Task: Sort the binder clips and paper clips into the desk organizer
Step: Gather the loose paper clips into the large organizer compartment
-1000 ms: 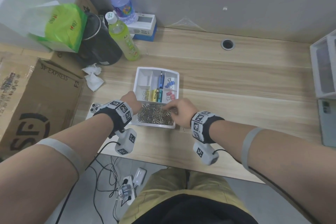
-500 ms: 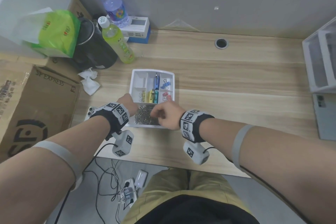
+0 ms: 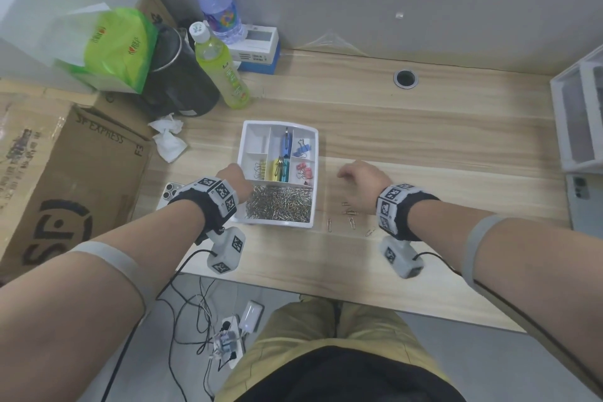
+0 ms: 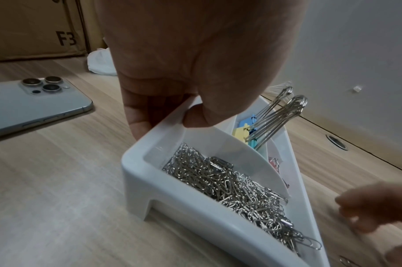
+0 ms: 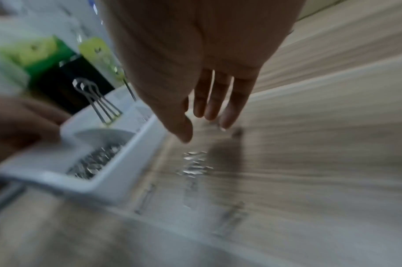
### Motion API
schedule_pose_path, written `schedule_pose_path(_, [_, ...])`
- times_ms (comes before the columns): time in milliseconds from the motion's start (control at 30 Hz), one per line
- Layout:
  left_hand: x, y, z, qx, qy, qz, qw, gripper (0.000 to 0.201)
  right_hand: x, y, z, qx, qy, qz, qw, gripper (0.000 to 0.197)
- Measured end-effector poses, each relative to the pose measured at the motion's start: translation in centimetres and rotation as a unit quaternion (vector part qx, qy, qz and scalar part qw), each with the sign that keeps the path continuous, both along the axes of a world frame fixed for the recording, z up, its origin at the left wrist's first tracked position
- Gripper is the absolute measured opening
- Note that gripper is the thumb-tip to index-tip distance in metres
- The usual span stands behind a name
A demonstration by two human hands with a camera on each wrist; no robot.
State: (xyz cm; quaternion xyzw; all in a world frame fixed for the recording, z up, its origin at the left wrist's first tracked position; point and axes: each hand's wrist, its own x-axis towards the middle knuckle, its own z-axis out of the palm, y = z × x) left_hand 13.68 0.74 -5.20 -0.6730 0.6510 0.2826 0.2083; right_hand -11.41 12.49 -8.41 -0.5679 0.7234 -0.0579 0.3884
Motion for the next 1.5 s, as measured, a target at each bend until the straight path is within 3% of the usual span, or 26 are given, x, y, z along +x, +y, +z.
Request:
schedule_pose_path(67, [-0.1, 0.1, 0.1, -0.005, 0.000, 0.000, 1.000, 0.003, -1.3, 1.1, -0.8, 0.054, 0.064, 0.079, 0.993, 0.063])
schedule_pose_path(200, [-0.3, 0.3, 0.2, -0.005, 0.002, 0.004, 1.000, 0.004, -1.2, 2.6, -1.6, 0.056, 0.053, 0.112, 0.991, 0.074])
schedule_pose_path(400, [-0.4, 0.5, 0.6, -0.009, -0.005, 0.003, 1.000, 0.006, 0.2, 3.5, -2.5, 0.022, 0.009, 0.115, 0.993, 0.050])
schedule_pose_path(700, [-0.8, 1.0, 1.1, -0.011, -0.010, 0.007, 1.000, 0.006, 0.2, 3.8, -2.6, -0.013, 0.017, 0.107, 0.994, 0.016])
schedule_pose_path(867, [-0.8, 1.3, 1.2, -0.006, -0.004, 0.009, 1.000, 0.006, 0.7, 3.8, -3.3, -0.008, 0.030, 0.071, 0.997, 0.023])
schedule_pose_path(1000, [-0.8, 1.4, 1.3, -0.007, 0.000, 0.015, 1.000, 0.023, 0.9, 3.8, -3.8, 0.004, 0.035, 0.072, 0.997, 0.029])
schedule_pose_path(1100, [-0.8, 1.5, 1.4, -0.003, -0.001, 0.017, 1.000, 0.019, 1.1, 3.6, -3.6, 0.008, 0.035, 0.085, 0.996, 0.036])
schedule_pose_path(1200, [-0.9, 1.6, 1.4, -0.009, -0.003, 0.013, 1.000, 0.029, 1.3, 3.5, -3.6, 0.010, 0.037, 0.103, 0.994, 0.044])
schedule_pose_path(1500, [-0.9, 1.6, 1.1, -0.017, -0.007, 0.011, 1.000, 0.028, 1.8, 3.5, -3.3, -0.009, 0.029, 0.147, 0.989, 0.037])
